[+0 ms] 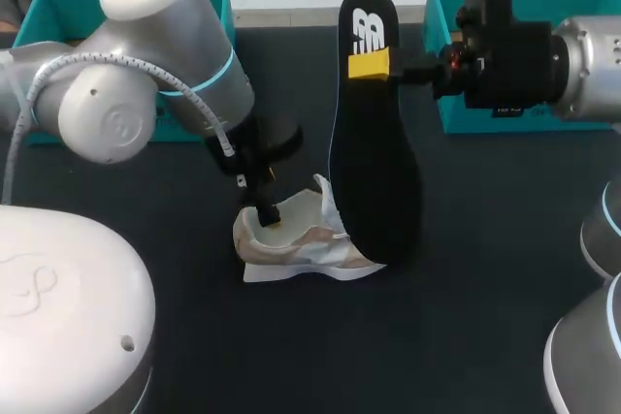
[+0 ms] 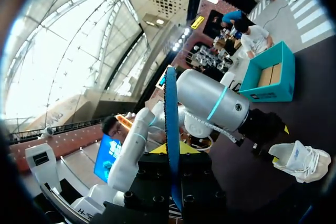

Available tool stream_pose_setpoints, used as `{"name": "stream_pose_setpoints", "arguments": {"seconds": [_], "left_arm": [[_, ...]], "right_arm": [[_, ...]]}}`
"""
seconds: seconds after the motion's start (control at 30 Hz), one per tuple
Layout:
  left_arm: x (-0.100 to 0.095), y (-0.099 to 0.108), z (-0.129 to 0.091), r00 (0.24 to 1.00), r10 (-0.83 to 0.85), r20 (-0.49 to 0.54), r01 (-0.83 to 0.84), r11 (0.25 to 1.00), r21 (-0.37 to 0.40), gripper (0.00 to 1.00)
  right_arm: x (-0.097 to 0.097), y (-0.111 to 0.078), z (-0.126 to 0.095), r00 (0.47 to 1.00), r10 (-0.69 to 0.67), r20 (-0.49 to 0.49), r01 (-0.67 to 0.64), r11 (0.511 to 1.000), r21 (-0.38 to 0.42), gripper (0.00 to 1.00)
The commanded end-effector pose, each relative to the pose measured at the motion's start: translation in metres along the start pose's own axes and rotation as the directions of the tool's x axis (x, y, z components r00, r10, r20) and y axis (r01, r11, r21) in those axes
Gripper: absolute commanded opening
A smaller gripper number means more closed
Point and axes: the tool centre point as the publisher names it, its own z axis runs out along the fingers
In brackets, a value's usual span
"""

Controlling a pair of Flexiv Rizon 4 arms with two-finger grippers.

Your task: Take the shoe out of the shoebox, open the shoe tongue, remove and reinsert the insole, then place the shoe into the shoebox

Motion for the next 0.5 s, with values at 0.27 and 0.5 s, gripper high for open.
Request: {"name": "stream_pose_setpoints", "arguments": {"seconds": [0.27, 0.5], "left_arm": [[-0.018, -0.031, 0.037, 0.999, 0.029, 0.028, -0.027, 0.997, -0.068, 1.00], [-0.017, -0.034, 0.056, 1.000, 0.026, 0.016, -0.025, 0.997, -0.079, 0.65]], "right_arm": [[-0.001, 0.001, 0.003, 1.000, 0.001, 0.003, -0.001, 1.000, 0.000, 0.00], [-0.001, 0.001, 0.003, 1.000, 0.001, 0.003, -0.001, 1.000, 0.000, 0.00]]}}
